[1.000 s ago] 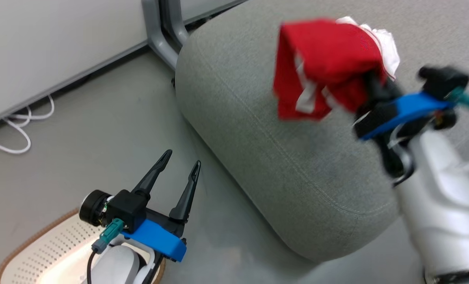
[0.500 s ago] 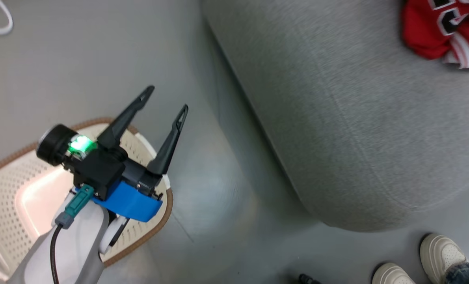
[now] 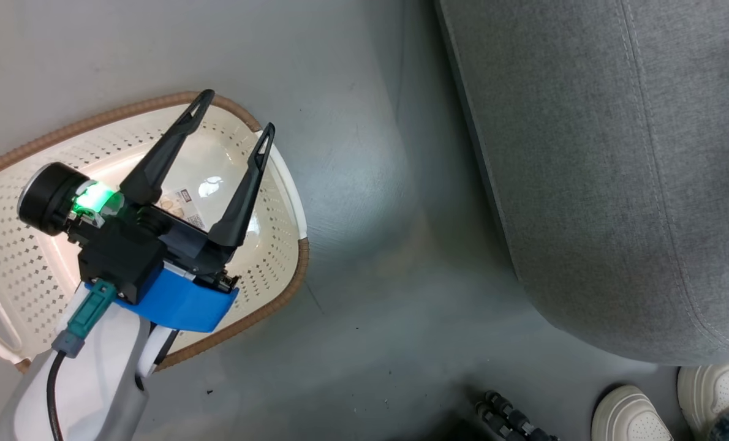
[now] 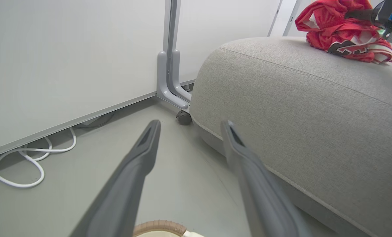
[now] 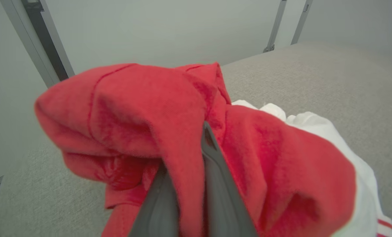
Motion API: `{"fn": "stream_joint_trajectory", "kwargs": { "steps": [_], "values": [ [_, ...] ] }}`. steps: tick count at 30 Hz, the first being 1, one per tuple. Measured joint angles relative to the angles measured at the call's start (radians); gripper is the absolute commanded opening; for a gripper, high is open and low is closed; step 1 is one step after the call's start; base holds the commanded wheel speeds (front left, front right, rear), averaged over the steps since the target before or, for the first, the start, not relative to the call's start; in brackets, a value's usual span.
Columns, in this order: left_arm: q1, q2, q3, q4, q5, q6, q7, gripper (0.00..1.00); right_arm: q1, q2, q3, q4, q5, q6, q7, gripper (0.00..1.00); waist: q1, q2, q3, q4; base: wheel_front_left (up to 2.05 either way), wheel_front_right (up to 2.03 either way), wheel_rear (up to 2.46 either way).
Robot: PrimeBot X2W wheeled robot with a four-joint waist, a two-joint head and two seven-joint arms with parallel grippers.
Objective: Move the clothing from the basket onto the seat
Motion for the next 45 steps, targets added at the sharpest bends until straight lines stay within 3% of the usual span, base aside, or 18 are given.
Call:
{"fn": "stream_joint_trajectory", "kwargs": {
  "steps": [1,2,3,15,24,35,45],
  "values": [
    [0.0,-0.004,0.004,0.0,0.0,0.0,0.0,1.0,0.001,0.0,0.007,0.009,-0.007,0.0,-0.006,0.35,0.0,0.0,-0.004,0.002,0.0,0.0,0.0],
    [0.0,-0.01,0.005,0.0,0.0,0.0,0.0,1.0,0.003,-0.001,0.013,0.013,-0.019,0.0,-0.009,0.79,-0.0001,0.0,-0.01,0.004,0.0,0.0,0.0],
    [-0.001,-0.018,0.004,0.0,0.001,0.0,0.0,1.0,0.004,-0.003,0.016,0.017,-0.026,0.0,-0.012,1.0,-0.0001,0.0,-0.017,0.005,0.0,0.0,0.0],
    [0.021,-0.127,0.0,0.074,-0.04,0.0,0.0,1.0,0.095,-0.026,0.069,-0.011,-0.083,0.0,-0.005,1.0,-0.0002,0.0,-0.164,0.042,0.0,0.0,0.0],
    [0.141,-0.226,0.076,0.172,-0.113,0.0,0.0,1.0,0.341,-0.004,0.158,-0.223,-0.103,0.0,0.007,1.0,-0.0003,0.0,-0.379,0.1,0.0,0.0,0.0],
    [0.29,-0.276,0.172,0.247,-0.129,0.0,0.0,1.0,0.696,0.124,0.234,-0.558,-0.134,0.0,0.091,1.0,-0.0006,0.0001,-0.638,0.193,0.0,0.0,0.0],
    [0.385,-0.293,0.262,0.305,-0.129,0.0,0.0,1.0,0.905,0.258,0.248,-0.679,-0.202,0.0,0.12,1.0,-0.0006,0.0001,-0.773,0.3,0.0,0.0,0.0]
  ]
}}
